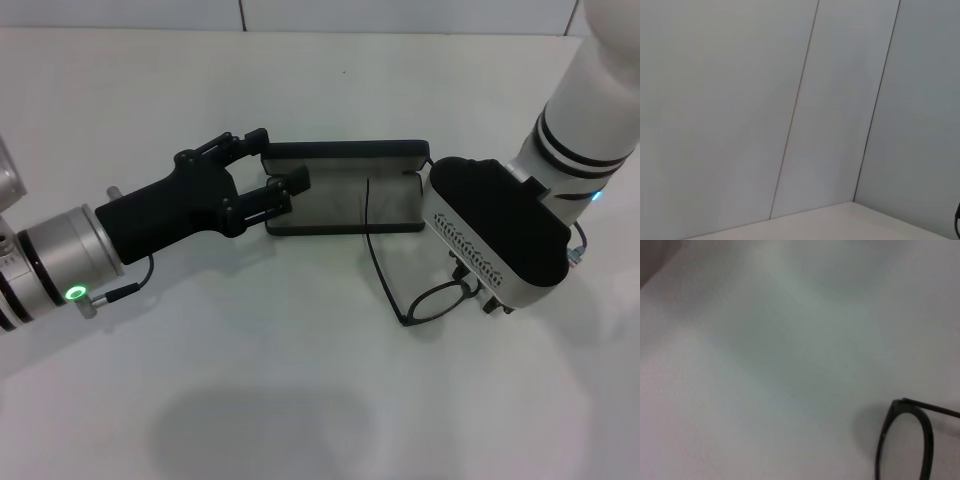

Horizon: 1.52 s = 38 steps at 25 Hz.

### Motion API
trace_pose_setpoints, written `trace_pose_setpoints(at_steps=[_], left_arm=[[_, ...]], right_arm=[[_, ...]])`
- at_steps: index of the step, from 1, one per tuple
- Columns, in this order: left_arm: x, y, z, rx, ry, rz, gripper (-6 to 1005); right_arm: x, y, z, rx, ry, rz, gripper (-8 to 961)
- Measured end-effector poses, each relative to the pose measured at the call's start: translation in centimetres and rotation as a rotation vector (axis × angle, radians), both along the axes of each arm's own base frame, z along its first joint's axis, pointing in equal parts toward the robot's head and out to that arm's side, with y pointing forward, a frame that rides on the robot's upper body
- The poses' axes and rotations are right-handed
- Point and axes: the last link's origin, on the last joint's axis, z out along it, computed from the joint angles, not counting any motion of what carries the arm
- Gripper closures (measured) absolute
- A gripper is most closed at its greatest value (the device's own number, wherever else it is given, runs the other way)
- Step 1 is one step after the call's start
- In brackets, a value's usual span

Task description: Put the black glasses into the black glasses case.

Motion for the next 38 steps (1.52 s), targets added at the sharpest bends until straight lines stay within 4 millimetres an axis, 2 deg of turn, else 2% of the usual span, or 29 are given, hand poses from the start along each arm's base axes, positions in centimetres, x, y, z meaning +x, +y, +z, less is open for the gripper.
trace_pose_setpoints(at_steps=[7, 12, 36, 38], left_arm=[[0.11, 0.02, -0.06, -0.002, -0.003, -0.002, 183], [0.12, 0.01, -0.08, -0.002, -0.004, -0.002, 183], [0.19, -0.03, -0.17, -0.004, -0.007, -0.002, 182], [0.21, 0.01, -0.15, -0.004, -0.007, -0.003, 182]], right_arm=[[0.04, 0.08, -0.12, 0.003, 0.007, 0.001, 530], [0.02, 0.1, -0.22, 0.003, 0.011, 0.005, 637], [0.45, 0.38, -0.76, 0.02, 0.028, -0.004, 713], [0.43, 0.34, -0.7, 0.018, 0.027, -0.009, 775]])
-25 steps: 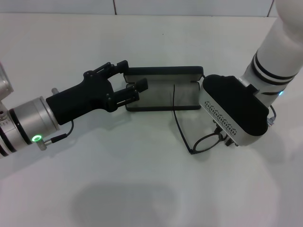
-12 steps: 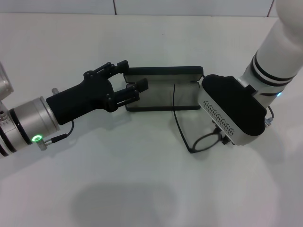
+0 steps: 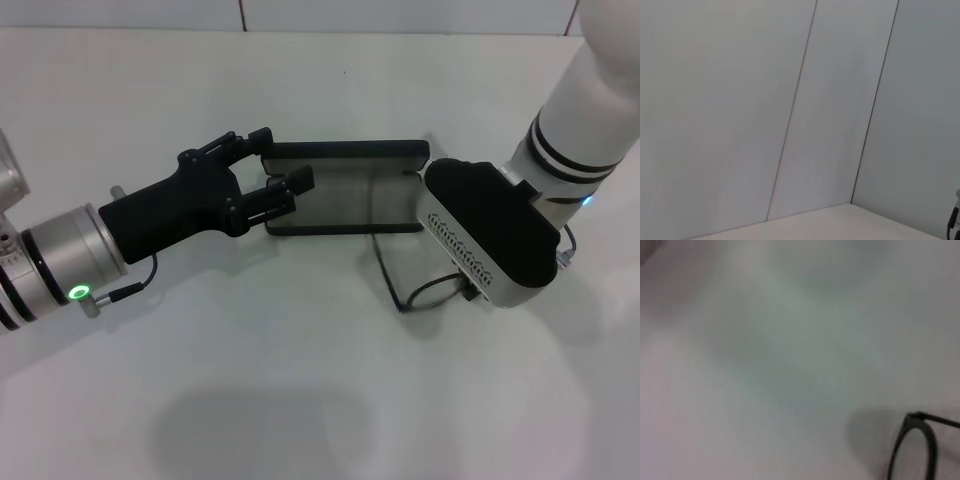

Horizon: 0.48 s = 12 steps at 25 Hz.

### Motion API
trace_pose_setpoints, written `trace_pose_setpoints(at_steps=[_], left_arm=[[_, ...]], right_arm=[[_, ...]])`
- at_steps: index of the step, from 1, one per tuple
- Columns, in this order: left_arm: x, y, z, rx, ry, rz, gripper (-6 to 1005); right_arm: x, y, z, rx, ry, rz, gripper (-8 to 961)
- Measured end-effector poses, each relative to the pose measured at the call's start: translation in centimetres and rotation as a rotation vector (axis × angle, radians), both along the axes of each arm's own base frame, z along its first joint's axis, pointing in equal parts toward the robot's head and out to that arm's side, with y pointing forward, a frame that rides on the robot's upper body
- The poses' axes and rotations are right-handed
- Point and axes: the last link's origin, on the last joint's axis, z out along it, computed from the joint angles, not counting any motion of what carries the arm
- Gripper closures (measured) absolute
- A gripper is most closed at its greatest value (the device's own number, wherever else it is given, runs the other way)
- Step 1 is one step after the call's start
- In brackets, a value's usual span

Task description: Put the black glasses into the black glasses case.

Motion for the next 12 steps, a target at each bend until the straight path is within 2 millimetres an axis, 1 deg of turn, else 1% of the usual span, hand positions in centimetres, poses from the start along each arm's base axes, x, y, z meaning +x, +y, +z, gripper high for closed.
trace_pose_setpoints(at_steps=[3, 6, 8, 12], left_arm=[[0.0, 0.0, 0.0, 0.0, 0.0, -0.001, 182], [0.1, 0.0, 0.0, 0.0, -0.001, -0.002, 182], [0.0, 0.0, 0.0, -0.002, -0.005, -0.002, 182], [0.1, -0.2, 0.1, -0.005, -0.015, -0.009, 182]], right_arm=[[0.0, 0.0, 0.1, 0.003, 0.005, -0.01, 869], [-0.2, 0.0, 0.6, 0.006, 0.02, -0.027, 880], [-0.5, 0.0, 1.4, 0.017, 0.05, -0.049, 887], [-0.6, 0.2, 3.7, 0.08, 0.147, -0.065, 891]])
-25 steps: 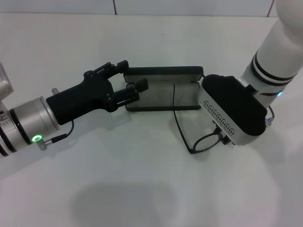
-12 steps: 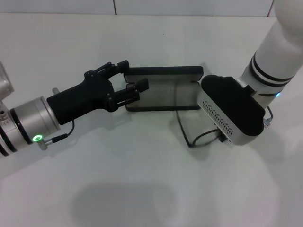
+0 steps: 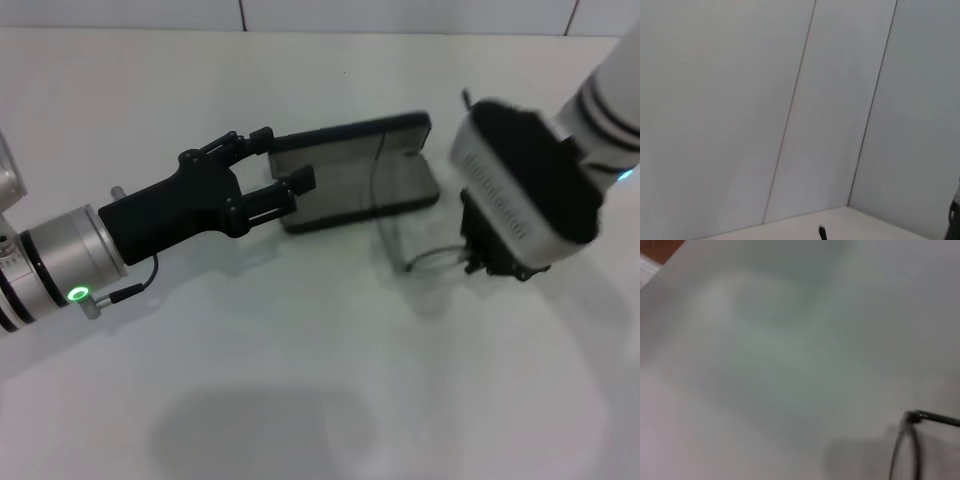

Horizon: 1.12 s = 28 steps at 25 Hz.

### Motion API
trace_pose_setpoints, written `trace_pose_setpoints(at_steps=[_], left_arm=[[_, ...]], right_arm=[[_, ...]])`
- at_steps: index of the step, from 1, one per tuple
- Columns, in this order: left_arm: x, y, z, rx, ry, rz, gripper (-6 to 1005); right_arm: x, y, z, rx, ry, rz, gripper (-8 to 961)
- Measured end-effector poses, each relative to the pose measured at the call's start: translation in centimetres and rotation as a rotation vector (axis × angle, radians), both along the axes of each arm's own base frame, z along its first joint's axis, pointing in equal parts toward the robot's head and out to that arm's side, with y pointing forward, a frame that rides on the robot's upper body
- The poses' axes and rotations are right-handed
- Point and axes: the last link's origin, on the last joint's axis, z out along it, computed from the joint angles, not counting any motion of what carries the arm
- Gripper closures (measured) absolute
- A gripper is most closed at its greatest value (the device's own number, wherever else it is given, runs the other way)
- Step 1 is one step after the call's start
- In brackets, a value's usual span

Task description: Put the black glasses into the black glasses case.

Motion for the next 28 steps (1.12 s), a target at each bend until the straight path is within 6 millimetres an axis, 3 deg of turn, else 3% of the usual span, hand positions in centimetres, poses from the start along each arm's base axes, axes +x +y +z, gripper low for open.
trace_pose_setpoints(at_steps=[6, 12, 20, 28], left_arm=[[1.1, -0.8, 0.3, -0.021, -0.062, -0.066, 182], [2.7, -0.6, 0.2, -0.052, -0.087, -0.146, 183], [3.5, 0.4, 0.6, -0.071, -0.076, -0.167, 182], [4.6, 1.6, 1.6, -0.112, -0.08, -0.197, 183]], right_arm=[[1.0, -0.1, 2.8, 0.114, 0.246, -0.017, 892], [3.6, -0.4, 2.7, 0.207, 0.43, -0.04, 892], [4.3, -1.4, 4.6, 0.158, 0.519, -0.075, 892], [5.2, -2.6, 4.6, 0.127, 0.653, 0.037, 892]])
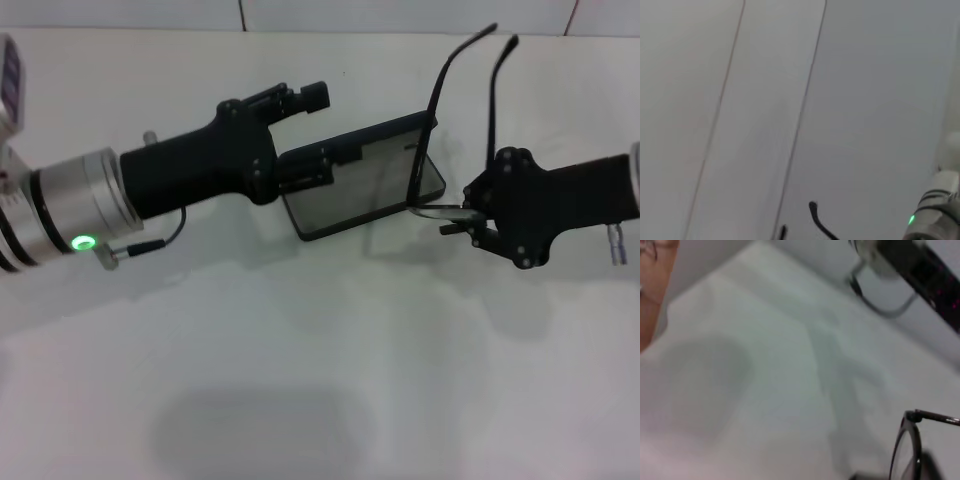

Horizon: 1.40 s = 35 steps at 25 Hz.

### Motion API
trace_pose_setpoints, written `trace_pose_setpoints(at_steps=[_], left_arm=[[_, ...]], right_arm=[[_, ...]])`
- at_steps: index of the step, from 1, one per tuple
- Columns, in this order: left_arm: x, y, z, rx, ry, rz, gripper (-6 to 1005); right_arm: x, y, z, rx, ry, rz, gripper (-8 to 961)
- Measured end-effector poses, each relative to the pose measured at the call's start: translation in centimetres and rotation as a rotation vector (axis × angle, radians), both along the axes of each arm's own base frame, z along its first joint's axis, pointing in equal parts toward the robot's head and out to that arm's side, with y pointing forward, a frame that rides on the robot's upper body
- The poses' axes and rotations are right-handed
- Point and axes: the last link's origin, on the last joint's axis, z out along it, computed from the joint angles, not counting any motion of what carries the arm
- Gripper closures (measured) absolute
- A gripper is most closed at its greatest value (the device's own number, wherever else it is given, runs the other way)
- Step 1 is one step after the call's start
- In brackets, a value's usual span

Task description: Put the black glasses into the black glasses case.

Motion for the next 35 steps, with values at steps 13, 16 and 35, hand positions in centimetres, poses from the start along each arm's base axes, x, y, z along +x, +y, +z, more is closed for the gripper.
trace_pose_setpoints(at_steps=[13, 16, 35], left_arm=[[4.2, -0.2, 1.2, -0.158, -0.03, -0.245, 182], [5.0, -0.2, 1.3, -0.21, -0.027, -0.277, 182], [6.4, 2.8, -0.9, -0.496, 0.162, 0.037, 183]], right_arm=[[1.9, -2.0, -1.1, 0.059, 0.249, 0.16, 891], [2.0, -1.9, -1.5, 0.081, 0.266, 0.182, 891], [0.6, -1.4, -4.3, 0.11, 0.193, 0.327, 891]])
